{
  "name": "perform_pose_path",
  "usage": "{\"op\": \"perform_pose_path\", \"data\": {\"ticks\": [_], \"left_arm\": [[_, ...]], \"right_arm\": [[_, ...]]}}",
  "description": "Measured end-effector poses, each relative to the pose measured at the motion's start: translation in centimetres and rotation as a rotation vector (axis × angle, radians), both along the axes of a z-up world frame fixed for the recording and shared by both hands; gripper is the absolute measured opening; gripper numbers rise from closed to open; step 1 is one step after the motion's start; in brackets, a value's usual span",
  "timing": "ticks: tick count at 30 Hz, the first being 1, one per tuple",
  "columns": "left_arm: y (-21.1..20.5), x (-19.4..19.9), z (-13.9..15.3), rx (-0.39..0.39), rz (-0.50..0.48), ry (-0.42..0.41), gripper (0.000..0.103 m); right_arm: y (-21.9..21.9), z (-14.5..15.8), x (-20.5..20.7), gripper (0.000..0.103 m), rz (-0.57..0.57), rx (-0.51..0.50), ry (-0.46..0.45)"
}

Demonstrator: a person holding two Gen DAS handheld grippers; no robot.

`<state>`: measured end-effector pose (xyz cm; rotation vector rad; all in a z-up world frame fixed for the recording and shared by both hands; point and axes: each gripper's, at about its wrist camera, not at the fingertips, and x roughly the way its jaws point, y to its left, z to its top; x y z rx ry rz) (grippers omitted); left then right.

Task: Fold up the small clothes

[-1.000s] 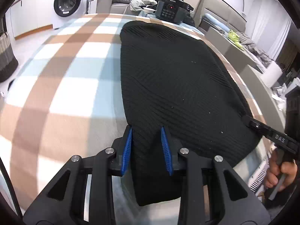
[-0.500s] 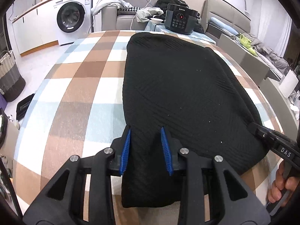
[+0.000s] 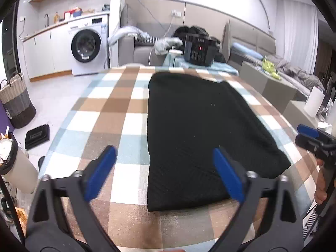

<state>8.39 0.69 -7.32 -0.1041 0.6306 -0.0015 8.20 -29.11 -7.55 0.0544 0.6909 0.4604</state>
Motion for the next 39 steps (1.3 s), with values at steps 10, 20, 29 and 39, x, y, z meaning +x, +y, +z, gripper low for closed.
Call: {"op": "perform_pose_path", "data": {"ticks": [10, 20, 29, 39], "left_arm": [[-0.2, -2.2, 0.6, 0.002, -0.006, -0.111, 0.102], [-0.7, -2.3, -0.2, 0.008, -0.018, -0.13, 0.102], [-0.5, -2.5, -0.4, -0.005, -0.02, -0.156, 0.102], [-0.4, -2.6, -0.3, -0.003, -0.023, -0.16, 0.102]], "right_arm": [[0.3, -0.6, -1.2, 0.103, 0.046, 0.043, -0.104], [0.1, -1.2, -1.5, 0.103, 0.047, 0.057, -0.132], [0.3, -0.9, -2.3, 0.103, 0.054, 0.045, -0.172], [-0.3, -0.9, -2.4, 0.103, 0.034, 0.076, -0.186]]}}
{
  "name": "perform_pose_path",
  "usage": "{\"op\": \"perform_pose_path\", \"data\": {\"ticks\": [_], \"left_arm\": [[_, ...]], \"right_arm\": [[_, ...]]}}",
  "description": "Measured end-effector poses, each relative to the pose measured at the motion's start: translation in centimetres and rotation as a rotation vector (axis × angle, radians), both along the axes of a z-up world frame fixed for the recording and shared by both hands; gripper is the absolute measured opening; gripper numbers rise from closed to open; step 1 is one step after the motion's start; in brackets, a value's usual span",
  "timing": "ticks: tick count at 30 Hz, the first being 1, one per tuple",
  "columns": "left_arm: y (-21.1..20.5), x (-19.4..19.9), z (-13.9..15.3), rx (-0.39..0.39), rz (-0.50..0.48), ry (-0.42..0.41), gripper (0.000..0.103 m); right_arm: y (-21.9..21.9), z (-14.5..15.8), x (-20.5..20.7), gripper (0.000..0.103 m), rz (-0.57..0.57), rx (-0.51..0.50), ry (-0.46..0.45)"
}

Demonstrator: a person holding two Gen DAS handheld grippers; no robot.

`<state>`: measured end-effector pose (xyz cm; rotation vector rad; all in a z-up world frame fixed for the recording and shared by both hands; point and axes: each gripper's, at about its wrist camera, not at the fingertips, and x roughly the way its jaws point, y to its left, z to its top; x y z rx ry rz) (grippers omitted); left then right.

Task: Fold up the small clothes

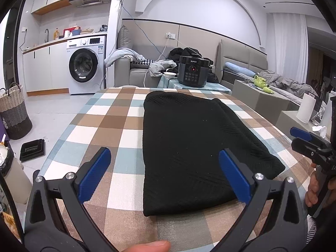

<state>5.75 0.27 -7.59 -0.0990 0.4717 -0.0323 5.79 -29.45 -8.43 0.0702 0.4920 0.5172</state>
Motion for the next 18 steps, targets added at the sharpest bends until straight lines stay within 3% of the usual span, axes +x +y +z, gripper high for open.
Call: {"op": "perform_pose_path", "data": {"ticks": [18], "left_arm": [[0.08, -0.12, -0.01, -0.005, -0.003, 0.002, 0.102]], "right_arm": [[-0.14, 0.0, 0.09, 0.103, -0.002, 0.014, 0.009]]}}
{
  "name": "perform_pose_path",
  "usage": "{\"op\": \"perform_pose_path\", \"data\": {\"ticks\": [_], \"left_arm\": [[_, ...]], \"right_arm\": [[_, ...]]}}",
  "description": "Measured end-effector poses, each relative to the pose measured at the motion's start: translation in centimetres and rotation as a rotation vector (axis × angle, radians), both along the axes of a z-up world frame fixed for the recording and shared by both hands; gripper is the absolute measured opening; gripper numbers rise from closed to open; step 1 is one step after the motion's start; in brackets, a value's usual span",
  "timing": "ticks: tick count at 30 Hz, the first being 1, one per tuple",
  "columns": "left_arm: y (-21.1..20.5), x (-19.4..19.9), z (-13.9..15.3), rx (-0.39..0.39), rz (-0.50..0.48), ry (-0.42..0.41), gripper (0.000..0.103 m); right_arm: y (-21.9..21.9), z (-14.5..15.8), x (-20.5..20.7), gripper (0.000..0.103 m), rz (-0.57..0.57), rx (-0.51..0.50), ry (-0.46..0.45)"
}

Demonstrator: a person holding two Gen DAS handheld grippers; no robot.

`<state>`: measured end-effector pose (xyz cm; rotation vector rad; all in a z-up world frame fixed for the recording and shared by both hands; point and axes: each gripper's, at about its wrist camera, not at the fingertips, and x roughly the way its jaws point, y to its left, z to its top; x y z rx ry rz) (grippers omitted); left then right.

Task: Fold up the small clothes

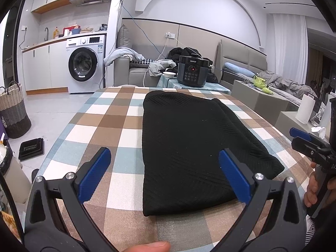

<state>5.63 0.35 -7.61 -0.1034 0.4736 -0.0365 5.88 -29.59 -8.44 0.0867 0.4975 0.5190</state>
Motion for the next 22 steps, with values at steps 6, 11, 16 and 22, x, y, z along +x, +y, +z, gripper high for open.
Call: {"op": "perform_pose_path", "data": {"ticks": [6, 11, 16, 22], "left_arm": [[0.08, -0.02, -0.01, -0.004, 0.001, 0.002, 0.102], [0.04, -0.06, -0.01, -0.003, 0.001, 0.0, 0.102], [0.02, -0.05, 0.05, -0.004, -0.001, -0.001, 0.102], [0.13, -0.03, 0.17, -0.01, 0.0, 0.003, 0.102]], "right_arm": [[0.02, -0.03, -0.07, 0.103, -0.003, -0.001, 0.0], [0.0, -0.04, -0.18, 0.103, -0.007, 0.0, 0.003], [0.03, -0.03, -0.29, 0.103, -0.006, -0.001, 0.003], [0.01, -0.03, -0.22, 0.103, -0.005, 0.001, 0.004]]}}
